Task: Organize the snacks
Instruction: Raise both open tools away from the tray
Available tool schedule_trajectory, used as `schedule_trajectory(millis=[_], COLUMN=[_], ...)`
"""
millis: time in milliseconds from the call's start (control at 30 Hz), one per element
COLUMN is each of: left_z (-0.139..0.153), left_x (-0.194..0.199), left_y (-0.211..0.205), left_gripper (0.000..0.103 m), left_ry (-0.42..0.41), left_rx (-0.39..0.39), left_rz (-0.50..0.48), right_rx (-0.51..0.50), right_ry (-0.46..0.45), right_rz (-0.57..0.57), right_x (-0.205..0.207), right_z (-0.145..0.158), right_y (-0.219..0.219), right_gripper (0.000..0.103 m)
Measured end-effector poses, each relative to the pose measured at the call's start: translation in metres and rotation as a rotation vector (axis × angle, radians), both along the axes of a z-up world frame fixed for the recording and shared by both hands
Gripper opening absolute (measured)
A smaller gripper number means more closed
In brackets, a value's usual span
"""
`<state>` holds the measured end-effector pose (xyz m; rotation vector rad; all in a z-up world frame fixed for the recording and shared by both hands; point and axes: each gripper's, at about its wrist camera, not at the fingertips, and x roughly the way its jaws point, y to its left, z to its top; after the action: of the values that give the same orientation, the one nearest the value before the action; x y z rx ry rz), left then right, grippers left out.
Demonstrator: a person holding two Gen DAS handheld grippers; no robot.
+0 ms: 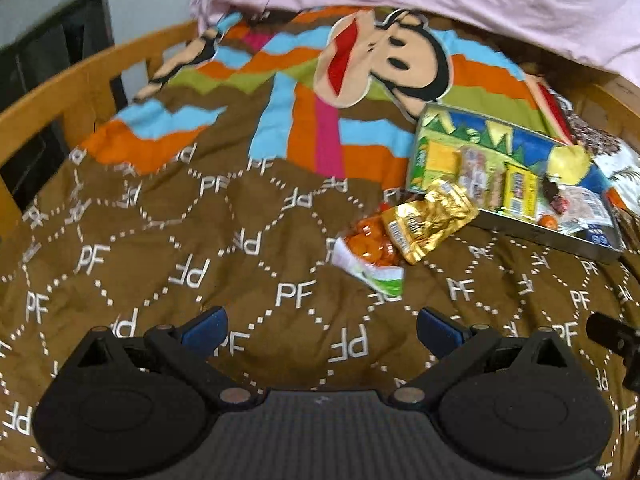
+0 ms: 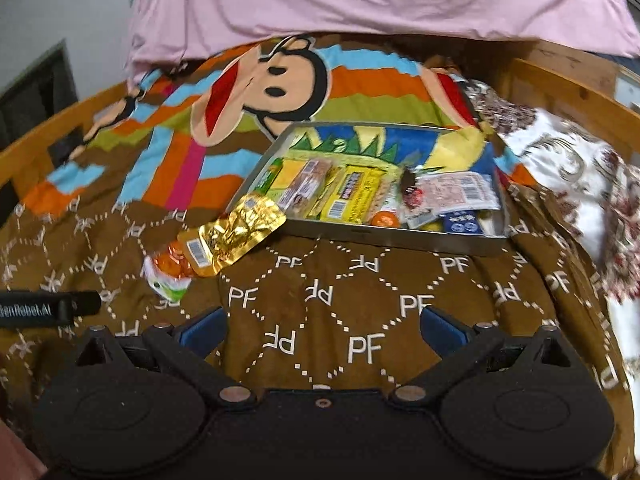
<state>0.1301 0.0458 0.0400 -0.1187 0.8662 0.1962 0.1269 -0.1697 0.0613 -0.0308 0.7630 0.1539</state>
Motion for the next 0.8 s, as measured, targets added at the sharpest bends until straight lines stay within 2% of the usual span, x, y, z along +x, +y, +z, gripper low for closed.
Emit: schedule_trajectory(millis=[200,333,567,800], left_z=[-0.015,-0.018,-0.013,-0.018], left_x=[0.024,0.039,0.068,0.085], left_y=[0.013,0.013,0.007,-0.003], left_gripper=[0.103,0.103,0.103,0.103], left_ry=[0.059,0.084,0.068,0.055], left_rx=[0.004,0.021,0.12,0.126], left_rz=[0.015,-0.028,-0.129,-0.205], right_rx=[-0.045,-0.027,-0.028,-0.036], right_ry=[-0.001,0.022,0.03,0.042], right_rz=[0.05,0.05,0.05,0.045], right_x=[0.022,0.03,0.04,0.055], right_z=[-0.018,-0.026,-0.032,-0.039], right_y=[0.012,0.013,0.017,0.023], right_gripper=[0.102,0.102,0.102,0.102])
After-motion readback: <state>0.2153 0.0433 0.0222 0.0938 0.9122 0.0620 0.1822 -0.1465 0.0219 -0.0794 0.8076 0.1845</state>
